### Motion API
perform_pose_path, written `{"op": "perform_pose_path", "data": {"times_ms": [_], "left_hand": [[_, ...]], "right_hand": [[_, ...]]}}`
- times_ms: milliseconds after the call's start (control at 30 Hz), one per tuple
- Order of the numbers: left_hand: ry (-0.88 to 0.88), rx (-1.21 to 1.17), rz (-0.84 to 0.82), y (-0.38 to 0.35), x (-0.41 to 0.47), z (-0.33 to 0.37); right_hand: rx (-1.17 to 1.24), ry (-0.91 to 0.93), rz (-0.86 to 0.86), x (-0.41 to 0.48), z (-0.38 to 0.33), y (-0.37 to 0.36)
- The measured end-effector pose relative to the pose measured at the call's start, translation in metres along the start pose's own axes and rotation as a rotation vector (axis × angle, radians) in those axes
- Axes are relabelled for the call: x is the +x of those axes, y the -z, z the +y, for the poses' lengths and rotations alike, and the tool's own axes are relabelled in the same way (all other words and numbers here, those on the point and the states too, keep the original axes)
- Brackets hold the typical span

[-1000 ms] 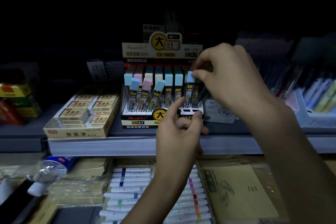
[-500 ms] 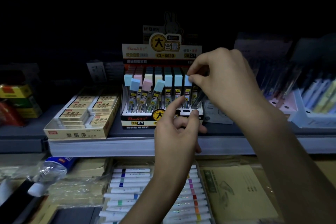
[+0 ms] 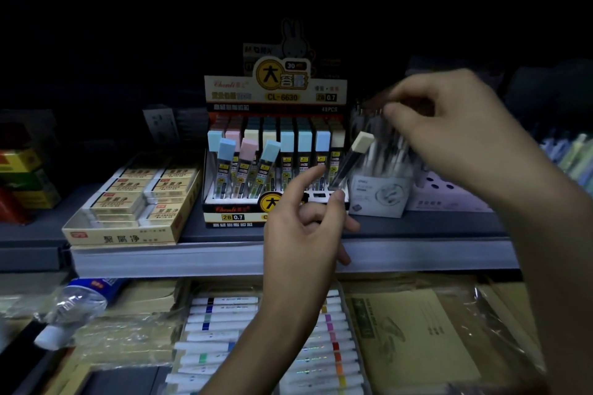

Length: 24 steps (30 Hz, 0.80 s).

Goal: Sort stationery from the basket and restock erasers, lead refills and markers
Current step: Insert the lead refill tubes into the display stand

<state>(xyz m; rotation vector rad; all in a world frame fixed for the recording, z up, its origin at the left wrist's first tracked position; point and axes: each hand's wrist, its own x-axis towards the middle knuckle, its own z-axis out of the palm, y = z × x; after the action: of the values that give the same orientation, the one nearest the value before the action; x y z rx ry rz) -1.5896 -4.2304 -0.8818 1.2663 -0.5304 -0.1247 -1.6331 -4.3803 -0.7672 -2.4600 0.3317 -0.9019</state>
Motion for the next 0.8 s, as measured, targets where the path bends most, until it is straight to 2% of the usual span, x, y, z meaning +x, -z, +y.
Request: {"op": "perform_pose_path", "data": {"times_ms": [300, 500, 800], "left_hand": [[0.036, 0.019, -0.068, -0.002, 0.0, -0.002], [0.037, 0.01, -0.04, -0.003, 0.001, -0.001], [-0.072, 0.08, 0.042, -0.002, 0.0, 0.004]], "right_hand": [[0.057, -0.019, -0.166, -0.005, 0.005, -0.002], [0.071, 0.019, -0.068, -0.004, 0.0, -0.014], [0.251, 0.043, 0.063, -0.002, -0.017, 0.006]]}}
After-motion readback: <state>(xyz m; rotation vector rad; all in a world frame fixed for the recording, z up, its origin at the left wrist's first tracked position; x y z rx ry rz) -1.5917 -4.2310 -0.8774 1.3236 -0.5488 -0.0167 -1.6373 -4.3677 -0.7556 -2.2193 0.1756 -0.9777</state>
